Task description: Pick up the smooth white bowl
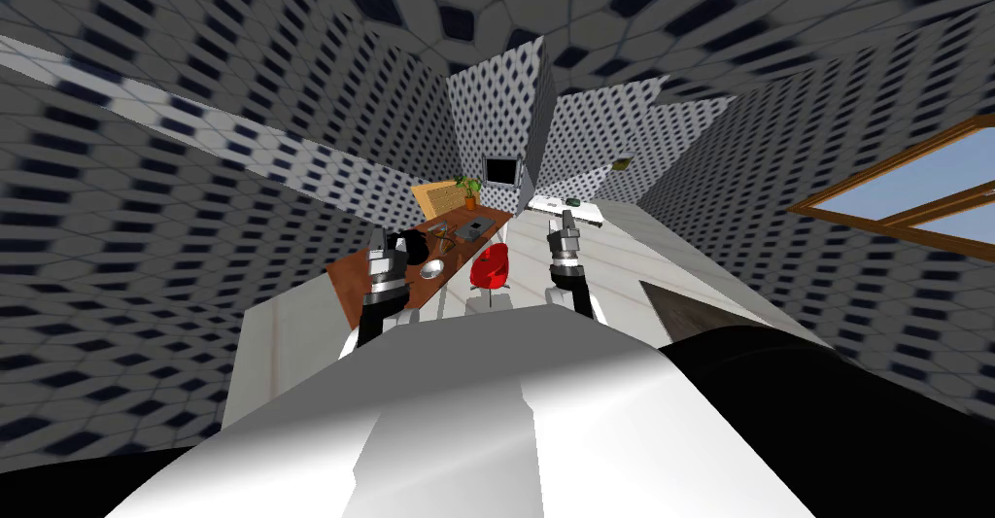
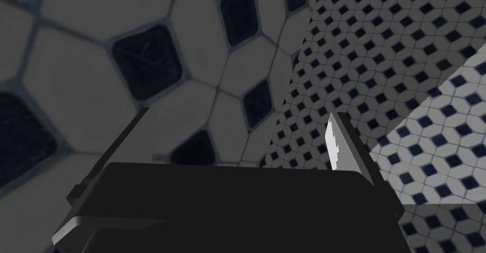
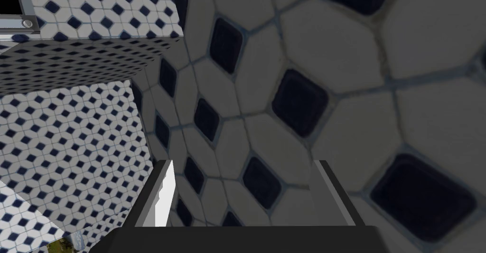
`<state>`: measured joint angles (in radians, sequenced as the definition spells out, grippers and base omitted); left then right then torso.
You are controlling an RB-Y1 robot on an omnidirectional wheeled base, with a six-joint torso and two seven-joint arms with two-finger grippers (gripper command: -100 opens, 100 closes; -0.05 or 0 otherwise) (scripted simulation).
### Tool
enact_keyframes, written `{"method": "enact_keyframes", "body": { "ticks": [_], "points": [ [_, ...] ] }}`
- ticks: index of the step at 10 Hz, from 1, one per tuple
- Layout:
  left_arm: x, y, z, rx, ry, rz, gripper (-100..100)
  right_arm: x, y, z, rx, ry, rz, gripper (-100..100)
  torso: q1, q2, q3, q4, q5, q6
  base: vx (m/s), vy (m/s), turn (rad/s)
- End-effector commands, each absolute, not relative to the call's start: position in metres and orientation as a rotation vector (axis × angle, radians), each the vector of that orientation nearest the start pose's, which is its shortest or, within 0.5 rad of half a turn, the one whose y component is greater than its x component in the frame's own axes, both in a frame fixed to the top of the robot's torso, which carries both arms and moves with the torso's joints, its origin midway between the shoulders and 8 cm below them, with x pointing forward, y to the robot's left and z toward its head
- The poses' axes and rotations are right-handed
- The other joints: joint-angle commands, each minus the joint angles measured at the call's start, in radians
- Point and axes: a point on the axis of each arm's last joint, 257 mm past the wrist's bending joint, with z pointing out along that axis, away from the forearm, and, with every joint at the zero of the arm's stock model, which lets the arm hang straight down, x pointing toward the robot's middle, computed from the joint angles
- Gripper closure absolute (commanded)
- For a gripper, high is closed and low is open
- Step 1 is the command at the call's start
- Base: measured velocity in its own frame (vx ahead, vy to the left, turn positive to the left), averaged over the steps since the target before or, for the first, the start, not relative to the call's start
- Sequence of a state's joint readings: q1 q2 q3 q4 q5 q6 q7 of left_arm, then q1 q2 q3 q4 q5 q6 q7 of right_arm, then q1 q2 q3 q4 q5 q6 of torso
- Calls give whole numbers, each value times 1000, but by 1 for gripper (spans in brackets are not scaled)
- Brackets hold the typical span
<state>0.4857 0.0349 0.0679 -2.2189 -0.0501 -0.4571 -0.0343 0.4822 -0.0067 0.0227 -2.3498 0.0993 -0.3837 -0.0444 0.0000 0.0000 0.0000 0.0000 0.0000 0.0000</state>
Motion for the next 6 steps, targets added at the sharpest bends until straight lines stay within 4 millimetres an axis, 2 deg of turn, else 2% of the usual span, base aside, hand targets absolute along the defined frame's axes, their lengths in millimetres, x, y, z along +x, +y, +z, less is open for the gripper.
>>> {"method": "enact_keyframes", "body": {
  "ticks": [1,6],
  "points": [
    [372,299,-17,-660,786,-1135,-100,353,-260,38,639,681,1296,0,0,0,0,0,0,0,-37,-5,-20],
    [408,308,-57,-734,915,-1084,-100,353,-260,38,639,681,1296,0,2,3,2,1,0,0,-55,14,-31]
  ]
}}
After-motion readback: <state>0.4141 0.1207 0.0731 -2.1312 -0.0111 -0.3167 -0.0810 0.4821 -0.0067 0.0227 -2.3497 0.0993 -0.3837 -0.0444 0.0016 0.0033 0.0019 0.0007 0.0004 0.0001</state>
